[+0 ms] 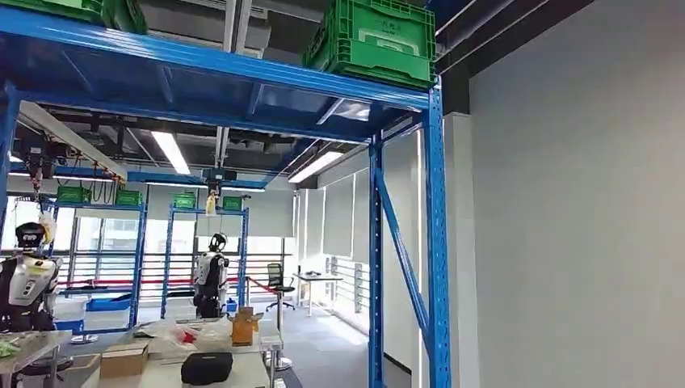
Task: Take the parts from the cabinet and place them on the table.
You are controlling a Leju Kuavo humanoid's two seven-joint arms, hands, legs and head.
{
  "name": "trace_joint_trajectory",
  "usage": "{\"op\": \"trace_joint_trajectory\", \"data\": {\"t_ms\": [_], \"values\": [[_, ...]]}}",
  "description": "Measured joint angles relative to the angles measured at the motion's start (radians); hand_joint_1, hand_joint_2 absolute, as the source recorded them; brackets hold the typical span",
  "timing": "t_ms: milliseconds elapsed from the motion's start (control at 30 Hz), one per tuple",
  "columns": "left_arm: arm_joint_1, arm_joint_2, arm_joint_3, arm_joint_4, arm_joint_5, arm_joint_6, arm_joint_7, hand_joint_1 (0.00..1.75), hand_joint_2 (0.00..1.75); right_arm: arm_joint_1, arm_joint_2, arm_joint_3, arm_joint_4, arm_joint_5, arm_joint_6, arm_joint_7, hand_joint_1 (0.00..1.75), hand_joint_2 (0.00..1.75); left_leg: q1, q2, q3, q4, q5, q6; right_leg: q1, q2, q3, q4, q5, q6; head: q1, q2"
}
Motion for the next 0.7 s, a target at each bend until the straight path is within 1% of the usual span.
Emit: {"op": "trace_joint_trajectory", "data": {"t_ms": [33, 67, 100, 133, 167, 200, 233, 267, 300, 333, 367, 400, 433, 467, 500, 533, 567, 600, 633, 667, 700], "values": [[0.001, 0.000, 0.000, 0.000, 0.002, 0.006, 0.000, 0.00, 1.75, 0.002, 0.000, 0.000, 0.000, 0.000, 0.000, 0.000, 1.75, 1.75, 0.000, 0.001, -0.013, 0.001, 0.009, -0.001, 0.000, 0.000, 0.014, 0.007, 0.021, 0.000, -0.001, 0.000], [0.001, -0.001, 0.000, 0.000, 0.003, 0.014, -0.006, 0.00, 1.75, 0.003, 0.000, 0.000, 0.000, 0.000, -0.002, 0.000, 1.75, 1.75, -0.001, 0.001, -0.019, 0.004, 0.018, -0.003, 0.000, 0.000, 0.049, -0.026, 0.058, -0.001, -0.003, 0.000], [0.002, -0.002, 0.000, 0.000, 0.005, 0.021, -0.009, 0.00, 1.75, 0.003, 0.000, 0.000, 0.000, 0.000, -0.002, 0.000, 1.75, 1.75, -0.001, 0.001, -0.035, 0.008, 0.026, -0.006, 0.000, 0.000, 0.104, -0.099, 0.095, -0.004, -0.005, 0.000], [0.002, -0.005, 0.000, 0.000, 0.005, 0.026, -0.010, 0.00, 1.75, 0.003, 0.000, 0.000, 0.000, 0.000, -0.002, 0.000, 1.75, 1.75, -0.001, 0.001, -0.048, 0.015, 0.032, -0.010, 0.000, 0.000, 0.168, -0.190, 0.113, -0.009, -0.006, 0.000], [0.002, -0.008, 0.000, 0.000, 0.006, 0.029, -0.012, 0.00, 1.75, 0.002, 0.000, -0.001, 0.000, 0.000, -0.002, 0.000, 1.75, 1.75, -0.003, 0.001, -0.059, 0.025, 0.036, -0.013, 0.002, 0.000, 0.225, -0.271, 0.100, -0.015, -0.008, 0.000], [0.003, -0.010, 0.000, 0.000, 0.007, 0.029, -0.013, 0.00, 1.75, 0.001, 0.000, -0.001, 0.000, 0.000, -0.002, 0.000, 1.75, 1.75, -0.006, 0.001, -0.071, 0.031, 0.039, -0.018, 0.005, 0.001, 0.248, -0.319, 0.081, -0.022, -0.007, 0.000], [0.004, -0.013, 0.000, 0.000, 0.008, 0.029, -0.015, 0.00, 1.75, 0.001, 0.000, -0.002, 0.000, 0.000, -0.002, 0.000, 1.75, 1.75, -0.005, 0.001, -0.076, 0.033, 0.049, -0.025, 0.006, 0.001, 0.243, -0.325, 0.078, -0.024, -0.004, 0.000], [0.005, -0.014, 0.000, 0.000, 0.008, 0.029, -0.016, 0.00, 1.75, 0.001, 0.000, -0.005, 0.000, 0.000, -0.003, 0.000, 1.75, 1.75, -0.004, 0.001, -0.081, 0.034, 0.057, -0.033, 0.008, 0.002, 0.238, -0.329, 0.076, -0.027, -0.005, 0.000], [0.007, -0.016, 0.000, 0.000, 0.008, 0.029, -0.016, 0.00, 1.75, 0.003, 0.000, -0.006, 0.000, 0.000, -0.003, -0.001, 1.75, 1.75, -0.004, 0.001, -0.084, 0.034, 0.063, -0.038, 0.009, 0.003, 0.232, -0.329, 0.083, -0.037, -0.006, 0.000], [0.009, -0.015, 0.000, 0.000, 0.008, 0.029, -0.016, 0.00, 1.75, 0.003, 0.000, -0.006, 0.000, 0.000, -0.003, -0.001, 1.75, 1.75, -0.005, 0.000, -0.087, 0.034, 0.068, -0.042, 0.004, 0.001, 0.226, -0.332, 0.092, -0.046, -0.005, 0.000], [0.010, -0.016, 0.000, 0.000, 0.008, 0.029, -0.016, 0.00, 1.75, 0.003, 0.000, -0.006, 0.000, 0.000, -0.004, -0.001, 1.75, 1.75, -0.001, -0.003, -0.095, 0.053, 0.033, -0.049, 0.002, -0.003, 0.221, -0.333, 0.101, -0.053, -0.002, 0.000], [0.012, -0.016, 0.000, 0.000, 0.008, 0.029, -0.016, 0.00, 1.75, 0.004, 0.000, -0.006, 0.000, 0.000, -0.004, -0.002, 1.75, 1.75, 0.000, -0.004, -0.110, 0.105, -0.025, -0.056, 0.001, -0.003, 0.213, -0.333, 0.107, -0.058, 0.002, 0.000], [0.013, -0.016, 0.000, 0.000, 0.008, 0.029, -0.016, 0.00, 1.75, 0.004, 0.000, -0.006, 0.000, 0.000, -0.005, -0.002, 1.75, 1.75, 0.003, -0.004, -0.133, 0.185, -0.085, -0.061, 0.003, -0.004, 0.204, -0.331, 0.115, -0.061, 0.004, 0.000], [0.014, -0.016, 0.000, 0.000, 0.008, 0.029, -0.016, 0.00, 1.75, 0.005, 0.000, -0.006, 0.000, 0.000, -0.004, -0.002, 1.75, 1.75, 0.004, -0.004, -0.155, 0.269, -0.129, -0.064, 0.005, -0.004, 0.193, -0.329, 0.122, -0.062, 0.006, 0.000], [0.014, -0.016, 0.000, 0.000, 0.008, 0.029, -0.016, 0.00, 1.75, 0.006, 0.000, -0.006, 0.000, 0.000, -0.004, -0.002, 1.75, 1.75, 0.004, -0.004, -0.167, 0.330, -0.148, -0.065, 0.006, -0.005, 0.179, -0.325, 0.129, -0.062, 0.007, 0.000], [0.015, -0.016, 0.000, 0.000, 0.008, 0.029, -0.016, 0.00, 1.75, 0.007, 0.000, -0.006, 0.000, 0.000, -0.003, -0.002, 1.75, 1.75, 0.004, -0.004, -0.158, 0.343, -0.136, -0.063, 0.007, -0.005, 0.165, -0.319, 0.136, -0.062, 0.009, 0.000], [0.015, -0.016, 0.000, 0.000, 0.008, 0.029, -0.016, 0.00, 1.75, 0.008, 0.000, -0.006, 0.000, 0.000, -0.002, -0.002, 1.75, 1.75, 0.004, -0.004, -0.129, 0.317, -0.107, -0.060, 0.008, -0.004, 0.152, -0.313, 0.142, -0.062, 0.011, 0.000], [0.015, -0.016, 0.000, 0.000, 0.010, 0.029, -0.016, 0.00, 1.75, 0.008, 0.000, -0.006, 0.000, 0.000, -0.001, -0.002, 1.75, 1.75, 0.003, -0.004, -0.081, 0.256, -0.073, -0.055, 0.010, -0.004, 0.142, -0.309, 0.146, -0.061, 0.012, 0.000], [0.015, -0.016, 0.000, 0.000, 0.011, 0.029, -0.016, 0.00, 1.75, 0.008, 0.000, -0.006, 0.000, 0.000, -0.001, -0.003, 1.75, 1.75, 0.002, -0.005, -0.019, 0.164, -0.046, -0.046, 0.012, -0.002, 0.134, -0.306, 0.152, -0.059, 0.014, 0.000], [0.013, -0.016, 0.000, 0.000, 0.011, 0.029, -0.016, 0.00, 1.75, 0.008, 0.000, -0.007, 0.000, 0.001, -0.001, -0.004, 1.75, 1.75, -0.003, -0.007, 0.043, 0.076, -0.048, -0.034, 0.011, -0.003, 0.130, -0.303, 0.157, -0.057, 0.015, 0.000], [0.010, -0.014, 0.000, 0.000, 0.011, 0.029, -0.016, 0.00, 1.75, 0.008, 0.000, -0.007, 0.000, 0.003, -0.002, -0.005, 1.75, 1.75, -0.007, -0.007, 0.071, 0.024, -0.073, -0.027, 0.014, -0.003, 0.126, -0.301, 0.162, -0.051, 0.012, 0.000]]}}
